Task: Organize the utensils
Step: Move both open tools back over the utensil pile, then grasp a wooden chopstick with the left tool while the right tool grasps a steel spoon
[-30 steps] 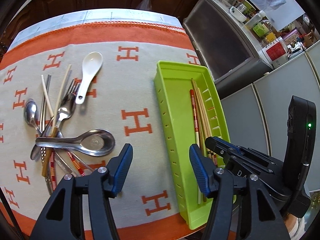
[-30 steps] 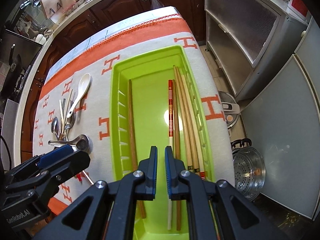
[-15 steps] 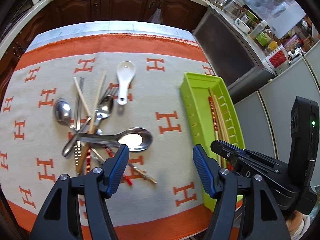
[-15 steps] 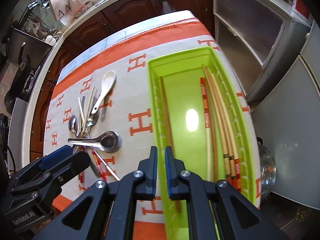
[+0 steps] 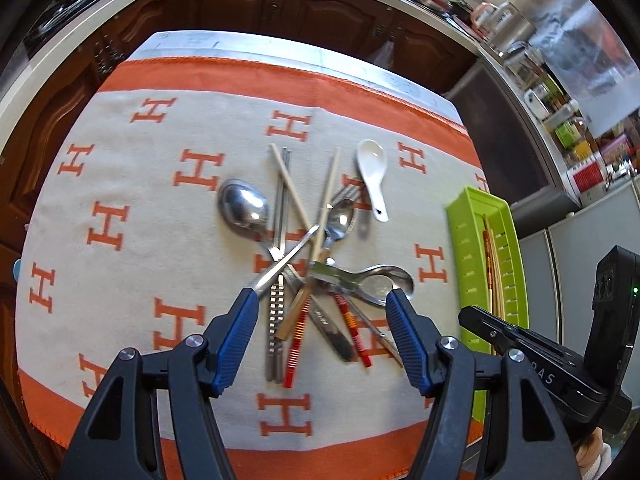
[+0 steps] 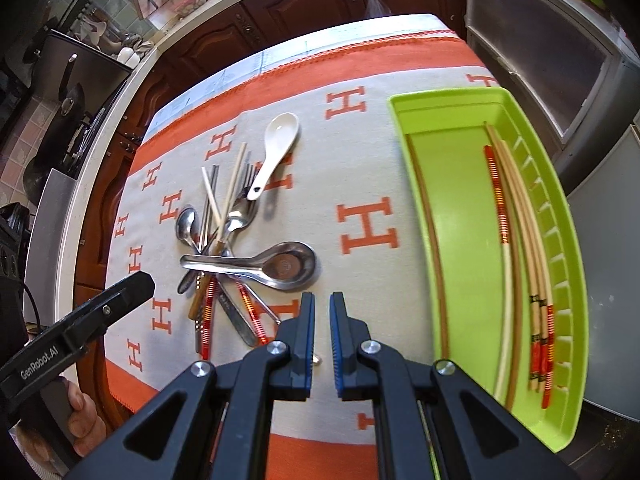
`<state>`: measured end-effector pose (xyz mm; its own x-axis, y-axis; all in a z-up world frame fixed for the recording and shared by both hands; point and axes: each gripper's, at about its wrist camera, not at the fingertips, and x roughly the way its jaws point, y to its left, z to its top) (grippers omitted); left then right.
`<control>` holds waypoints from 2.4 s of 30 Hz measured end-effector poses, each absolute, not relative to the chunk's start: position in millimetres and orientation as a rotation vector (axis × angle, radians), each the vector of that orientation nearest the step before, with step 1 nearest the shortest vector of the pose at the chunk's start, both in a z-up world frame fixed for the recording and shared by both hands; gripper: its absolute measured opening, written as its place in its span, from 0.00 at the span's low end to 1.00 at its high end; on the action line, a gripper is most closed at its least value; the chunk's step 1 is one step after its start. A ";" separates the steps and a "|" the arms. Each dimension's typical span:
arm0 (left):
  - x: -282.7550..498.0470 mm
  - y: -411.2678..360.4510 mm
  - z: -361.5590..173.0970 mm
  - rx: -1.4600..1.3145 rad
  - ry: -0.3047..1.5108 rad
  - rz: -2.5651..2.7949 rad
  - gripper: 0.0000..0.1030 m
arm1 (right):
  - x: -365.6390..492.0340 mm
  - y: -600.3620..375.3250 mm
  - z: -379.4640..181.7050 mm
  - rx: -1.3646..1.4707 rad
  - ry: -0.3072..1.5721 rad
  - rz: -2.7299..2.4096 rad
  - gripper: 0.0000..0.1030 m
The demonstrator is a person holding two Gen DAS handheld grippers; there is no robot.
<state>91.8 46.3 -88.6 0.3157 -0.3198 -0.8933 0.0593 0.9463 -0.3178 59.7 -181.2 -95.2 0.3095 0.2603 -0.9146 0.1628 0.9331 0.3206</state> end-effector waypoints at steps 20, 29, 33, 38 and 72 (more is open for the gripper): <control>141.7 89.5 -151.8 -0.531 1.323 -0.243 0.53 | 126.0 -170.0 -115.3 0.513 1.287 0.122 0.25; 145.1 54.3 -145.6 -0.467 1.325 -0.333 0.46 | 117.5 -180.8 -142.1 0.565 1.370 0.075 0.25; 145.9 44.0 -150.0 -0.417 1.342 -0.346 0.23 | 109.9 -181.7 -146.7 0.580 1.393 0.070 0.25; 144.0 42.1 -154.4 -0.396 1.362 -0.357 0.11 | 100.2 -176.0 -149.9 0.591 1.413 0.076 0.25; 119.3 30.7 -151.7 -0.296 1.368 -0.361 0.15 | 117.8 -152.9 -153.5 0.455 1.260 0.060 0.04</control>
